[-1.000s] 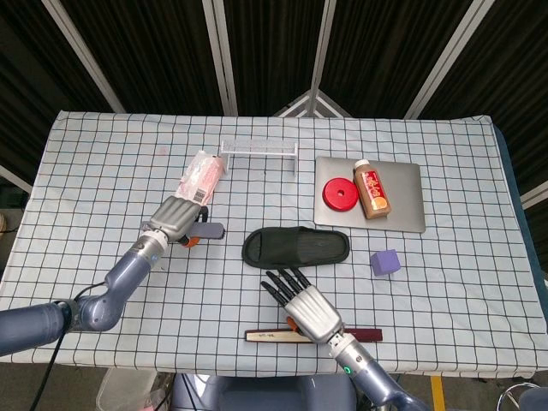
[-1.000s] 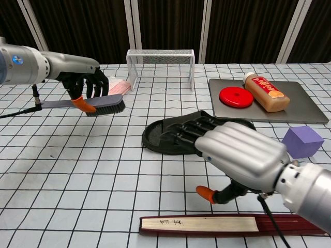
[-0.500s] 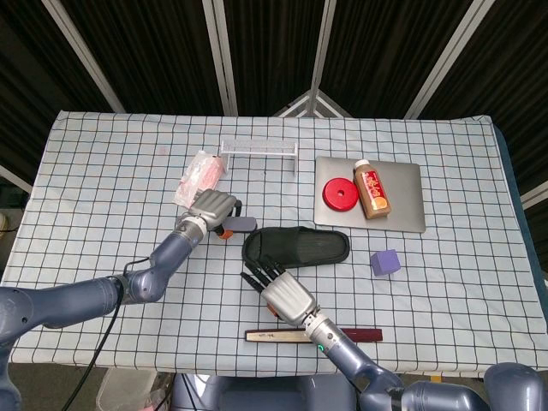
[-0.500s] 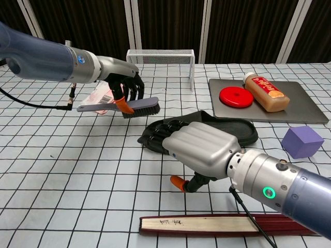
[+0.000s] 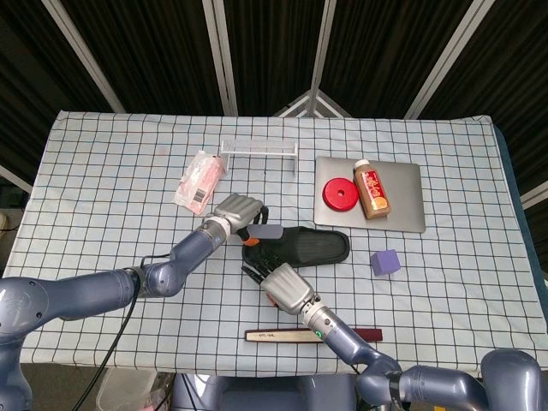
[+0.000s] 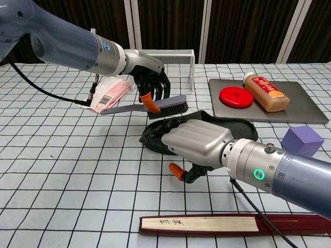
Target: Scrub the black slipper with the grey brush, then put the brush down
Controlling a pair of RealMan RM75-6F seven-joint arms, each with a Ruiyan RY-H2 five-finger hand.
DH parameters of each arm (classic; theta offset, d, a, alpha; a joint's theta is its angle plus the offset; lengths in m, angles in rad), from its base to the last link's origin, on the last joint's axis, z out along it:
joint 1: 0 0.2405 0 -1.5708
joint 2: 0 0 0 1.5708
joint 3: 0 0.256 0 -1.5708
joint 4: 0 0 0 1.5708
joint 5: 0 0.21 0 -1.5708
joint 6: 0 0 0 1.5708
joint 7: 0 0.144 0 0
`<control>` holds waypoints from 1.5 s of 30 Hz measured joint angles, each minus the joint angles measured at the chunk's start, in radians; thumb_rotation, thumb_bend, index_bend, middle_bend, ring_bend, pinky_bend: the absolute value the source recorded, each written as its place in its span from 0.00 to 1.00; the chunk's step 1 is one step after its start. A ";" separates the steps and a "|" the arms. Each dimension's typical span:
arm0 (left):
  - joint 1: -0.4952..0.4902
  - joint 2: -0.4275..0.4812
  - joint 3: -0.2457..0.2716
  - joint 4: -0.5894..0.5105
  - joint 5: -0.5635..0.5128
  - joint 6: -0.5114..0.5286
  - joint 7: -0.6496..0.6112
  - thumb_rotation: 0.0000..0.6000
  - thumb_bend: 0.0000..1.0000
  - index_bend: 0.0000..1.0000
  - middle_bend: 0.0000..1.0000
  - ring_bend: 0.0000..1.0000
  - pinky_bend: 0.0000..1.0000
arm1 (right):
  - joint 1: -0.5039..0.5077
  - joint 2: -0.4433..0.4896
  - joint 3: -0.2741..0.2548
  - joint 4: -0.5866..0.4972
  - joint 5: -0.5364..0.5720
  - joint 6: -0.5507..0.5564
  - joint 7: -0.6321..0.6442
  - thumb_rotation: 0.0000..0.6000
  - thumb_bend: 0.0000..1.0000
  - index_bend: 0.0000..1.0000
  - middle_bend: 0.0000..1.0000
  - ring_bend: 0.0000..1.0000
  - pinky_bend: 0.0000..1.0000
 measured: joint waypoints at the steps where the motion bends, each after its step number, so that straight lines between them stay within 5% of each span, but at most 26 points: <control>1: -0.006 0.002 0.005 -0.002 -0.004 -0.001 -0.002 1.00 0.42 0.45 0.48 0.39 0.41 | 0.002 0.001 -0.001 -0.002 0.005 -0.002 0.000 1.00 0.67 0.00 0.02 0.00 0.00; 33: -0.216 -0.074 0.184 -0.003 -0.203 0.099 0.015 1.00 0.42 0.44 0.48 0.39 0.41 | 0.066 -0.016 -0.076 0.031 0.072 0.012 0.014 1.00 0.67 0.00 0.02 0.00 0.00; 45: -0.280 -0.018 0.266 -0.072 -0.347 0.110 0.058 1.00 0.42 0.44 0.48 0.39 0.41 | 0.077 -0.010 -0.104 0.020 0.078 0.026 0.013 1.00 0.67 0.00 0.02 0.00 0.00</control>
